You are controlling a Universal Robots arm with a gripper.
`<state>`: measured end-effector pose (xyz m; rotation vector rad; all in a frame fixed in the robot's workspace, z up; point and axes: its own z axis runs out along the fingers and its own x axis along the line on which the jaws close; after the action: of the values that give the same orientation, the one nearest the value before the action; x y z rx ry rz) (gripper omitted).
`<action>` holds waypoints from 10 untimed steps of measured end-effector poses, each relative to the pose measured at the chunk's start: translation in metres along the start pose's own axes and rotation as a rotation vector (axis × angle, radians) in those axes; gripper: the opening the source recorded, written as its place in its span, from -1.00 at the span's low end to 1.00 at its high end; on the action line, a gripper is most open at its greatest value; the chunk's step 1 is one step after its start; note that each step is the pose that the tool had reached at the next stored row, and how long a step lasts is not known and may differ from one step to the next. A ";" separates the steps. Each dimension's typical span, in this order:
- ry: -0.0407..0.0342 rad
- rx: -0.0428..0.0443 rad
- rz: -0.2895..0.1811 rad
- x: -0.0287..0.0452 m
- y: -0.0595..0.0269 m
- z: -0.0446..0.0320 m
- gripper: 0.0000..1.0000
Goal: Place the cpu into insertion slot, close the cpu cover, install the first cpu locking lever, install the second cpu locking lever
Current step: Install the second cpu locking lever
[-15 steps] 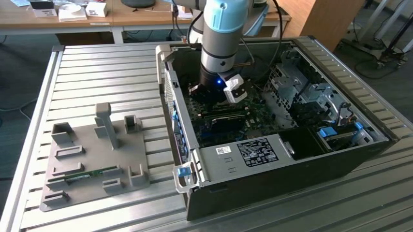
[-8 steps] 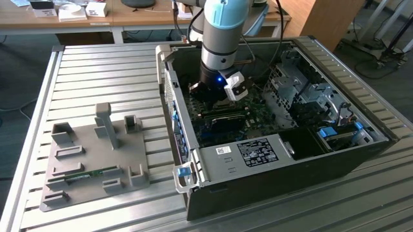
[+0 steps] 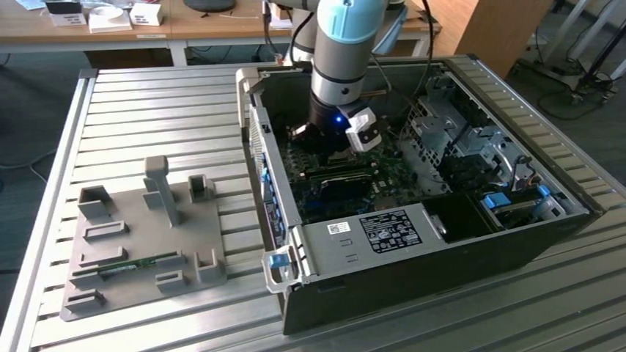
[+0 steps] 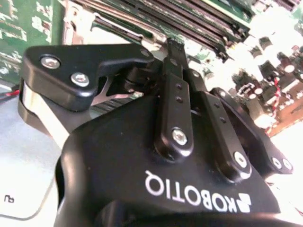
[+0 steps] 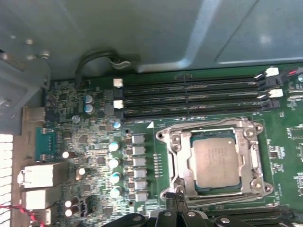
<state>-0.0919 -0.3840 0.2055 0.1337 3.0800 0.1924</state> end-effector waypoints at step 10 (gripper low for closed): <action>0.0000 0.0000 0.000 -0.0010 0.0035 -0.0199 -0.79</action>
<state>-0.0918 -0.3831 0.2258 0.1337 3.0800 0.1924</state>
